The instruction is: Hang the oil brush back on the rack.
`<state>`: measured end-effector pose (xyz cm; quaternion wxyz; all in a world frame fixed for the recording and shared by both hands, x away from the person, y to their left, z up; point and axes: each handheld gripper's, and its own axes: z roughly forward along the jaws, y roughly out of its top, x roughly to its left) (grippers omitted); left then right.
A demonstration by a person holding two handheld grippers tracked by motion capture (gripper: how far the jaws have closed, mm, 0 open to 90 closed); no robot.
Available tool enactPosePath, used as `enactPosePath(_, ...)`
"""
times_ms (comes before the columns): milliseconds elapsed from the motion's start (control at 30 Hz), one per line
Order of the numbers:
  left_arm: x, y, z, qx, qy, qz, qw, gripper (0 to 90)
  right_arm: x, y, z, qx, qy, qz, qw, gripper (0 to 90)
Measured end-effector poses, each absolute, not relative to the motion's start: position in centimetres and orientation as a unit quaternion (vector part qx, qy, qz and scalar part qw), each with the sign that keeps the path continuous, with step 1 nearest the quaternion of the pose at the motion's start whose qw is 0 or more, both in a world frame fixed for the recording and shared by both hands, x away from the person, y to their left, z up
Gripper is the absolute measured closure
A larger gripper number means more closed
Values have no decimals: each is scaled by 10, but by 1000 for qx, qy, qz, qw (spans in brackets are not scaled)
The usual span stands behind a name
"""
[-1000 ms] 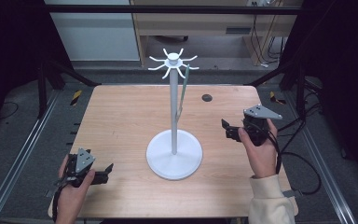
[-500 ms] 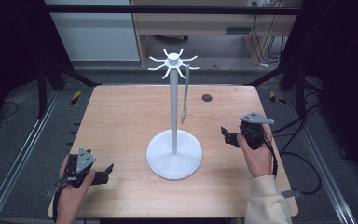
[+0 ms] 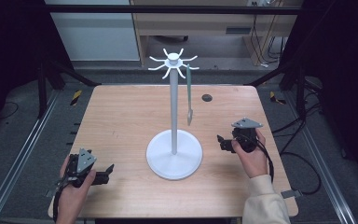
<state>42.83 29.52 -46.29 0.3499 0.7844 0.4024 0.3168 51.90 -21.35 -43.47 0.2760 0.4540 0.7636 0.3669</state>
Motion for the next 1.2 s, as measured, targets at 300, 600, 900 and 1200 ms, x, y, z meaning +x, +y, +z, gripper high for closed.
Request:
enactPosePath(300,428,295,-463,785,402,317,349,25,523,-212,-454,452,777,359,250,121)
enactPosePath(600,428,294,-463,787,401,316,347,25,528,-216,-470,451,785,359,228,124)
enactPosePath(900,429,292,-464,790,398,315,344,25,530,-221,-480,457,787,357,209,124)
enactPosePath(1200,429,292,-464,789,398,316,344,25,532,-222,-484,469,788,346,200,121)
